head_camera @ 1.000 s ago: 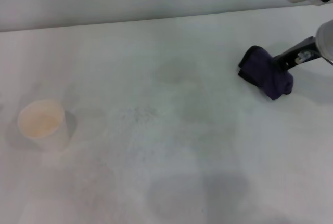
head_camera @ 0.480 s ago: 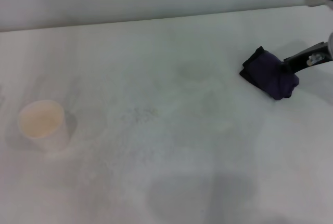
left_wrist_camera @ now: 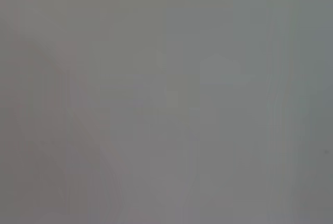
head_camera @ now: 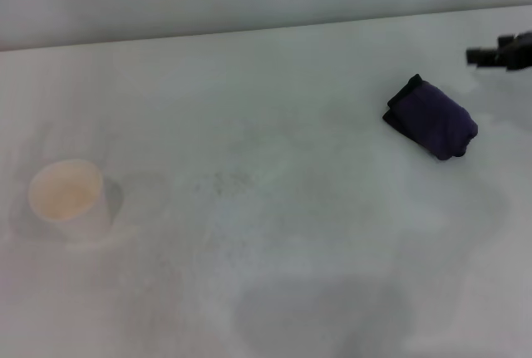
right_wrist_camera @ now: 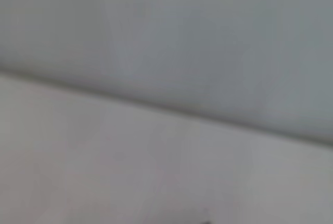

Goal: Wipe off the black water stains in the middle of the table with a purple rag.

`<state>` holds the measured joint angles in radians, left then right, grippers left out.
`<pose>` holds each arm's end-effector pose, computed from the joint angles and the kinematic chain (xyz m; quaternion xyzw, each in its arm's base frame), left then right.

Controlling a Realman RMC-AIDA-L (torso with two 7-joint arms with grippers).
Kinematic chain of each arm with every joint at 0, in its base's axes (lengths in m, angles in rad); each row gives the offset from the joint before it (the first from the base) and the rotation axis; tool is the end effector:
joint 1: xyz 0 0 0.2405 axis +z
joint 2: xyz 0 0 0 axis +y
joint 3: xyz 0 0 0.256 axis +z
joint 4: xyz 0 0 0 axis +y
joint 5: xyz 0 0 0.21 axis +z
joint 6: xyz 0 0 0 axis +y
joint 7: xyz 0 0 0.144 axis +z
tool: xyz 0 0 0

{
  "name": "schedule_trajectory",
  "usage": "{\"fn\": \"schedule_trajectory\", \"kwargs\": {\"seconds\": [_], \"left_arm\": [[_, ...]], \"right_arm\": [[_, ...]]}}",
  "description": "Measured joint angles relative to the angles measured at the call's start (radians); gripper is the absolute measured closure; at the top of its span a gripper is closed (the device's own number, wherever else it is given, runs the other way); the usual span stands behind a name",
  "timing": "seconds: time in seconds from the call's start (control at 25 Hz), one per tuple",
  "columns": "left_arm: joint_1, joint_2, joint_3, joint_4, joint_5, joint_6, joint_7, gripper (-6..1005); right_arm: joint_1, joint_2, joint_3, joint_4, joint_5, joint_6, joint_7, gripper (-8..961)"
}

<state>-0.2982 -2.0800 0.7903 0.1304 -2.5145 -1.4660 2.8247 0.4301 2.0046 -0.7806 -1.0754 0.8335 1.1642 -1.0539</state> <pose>-0.3593 0.2795 0.0508 -0.6336 -0.1730 -0.3538 0.6659 0.3207 0.3728 0.1083 -0.8255 0.4144 0.0583 0.3787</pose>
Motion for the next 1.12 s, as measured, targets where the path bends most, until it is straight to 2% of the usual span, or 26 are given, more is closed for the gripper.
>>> {"fn": "schedule_trajectory", "kwargs": {"seconds": [0.24,0.36,0.6,0.88,1.12], "left_arm": [[-0.023,0.0,0.006,-0.03,0.005,0.052,0.0,109],[-0.04,-0.001,0.006,-0.059,0.005,0.072,0.0,109],[-0.043,-0.001,0.006,-0.069,0.006,0.09,0.0,109],[-0.033,0.003,0.005,-0.059,0.007,0.119,0.0,108],[-0.038,0.002,0.004,-0.058,0.006,0.153,0.001,107]], "right_arm": [[-0.016,-0.009,0.227,0.13,0.28,0.0,-0.303,280],[-0.033,-0.01,0.301,0.245,0.47,0.01,-0.518,282],[-0.059,-0.008,0.371,0.453,0.786,-0.009,-0.845,285],[-0.063,-0.005,0.468,0.804,1.186,0.086,-1.333,288],[-0.081,-0.004,0.461,0.876,1.197,0.137,-1.541,291]]}}
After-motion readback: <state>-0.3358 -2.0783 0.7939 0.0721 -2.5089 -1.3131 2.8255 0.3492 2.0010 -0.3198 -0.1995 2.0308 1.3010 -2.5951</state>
